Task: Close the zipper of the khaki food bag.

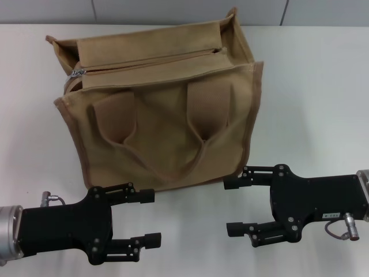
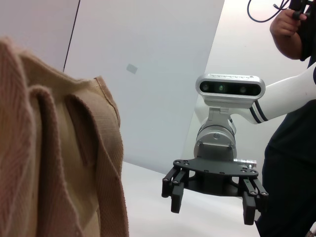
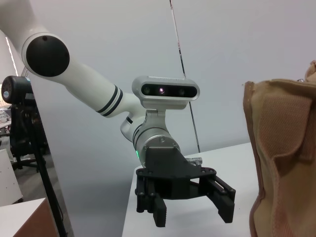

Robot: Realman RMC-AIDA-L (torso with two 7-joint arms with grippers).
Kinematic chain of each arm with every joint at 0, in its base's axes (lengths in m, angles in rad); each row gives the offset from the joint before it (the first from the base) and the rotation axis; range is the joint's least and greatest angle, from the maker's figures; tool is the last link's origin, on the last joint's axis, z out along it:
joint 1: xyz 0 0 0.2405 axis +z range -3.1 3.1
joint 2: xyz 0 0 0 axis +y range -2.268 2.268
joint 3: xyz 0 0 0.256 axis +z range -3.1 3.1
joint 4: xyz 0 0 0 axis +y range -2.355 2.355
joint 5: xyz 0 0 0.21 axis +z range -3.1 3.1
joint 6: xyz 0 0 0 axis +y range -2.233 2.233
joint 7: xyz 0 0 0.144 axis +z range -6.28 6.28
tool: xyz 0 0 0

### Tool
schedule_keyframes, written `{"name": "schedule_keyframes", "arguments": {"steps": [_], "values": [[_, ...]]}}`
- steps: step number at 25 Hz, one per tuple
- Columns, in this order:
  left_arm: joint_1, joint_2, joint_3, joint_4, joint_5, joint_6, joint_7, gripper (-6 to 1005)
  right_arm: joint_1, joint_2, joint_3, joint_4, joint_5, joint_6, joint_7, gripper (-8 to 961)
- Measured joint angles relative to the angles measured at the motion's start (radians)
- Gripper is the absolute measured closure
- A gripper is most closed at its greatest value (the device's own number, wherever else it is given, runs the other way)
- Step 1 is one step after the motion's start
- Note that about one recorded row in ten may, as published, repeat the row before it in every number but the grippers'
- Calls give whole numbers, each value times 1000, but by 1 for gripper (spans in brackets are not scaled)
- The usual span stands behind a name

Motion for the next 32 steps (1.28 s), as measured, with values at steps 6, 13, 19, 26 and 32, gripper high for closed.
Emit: {"name": "schedule_keyframes", "arguments": {"steps": [6,13,19,26,32], "values": [[0,0,0,0,0,0,0,215,0,1,0,0,0,1,0,170],[3,0,-3,0,-2,3,0,215,0,2,0,0,0,-2,0,169],[-4,-26,-100,1,-7,89,19,215,0,2,0,0,0,0,-1,170],[2,-80,-300,-37,-168,205,91,216,-3,2,2,0,2,-3,-1,170],[90,-82,-309,-65,-609,201,90,216,-7,1,5,0,5,-8,-1,169]]}}
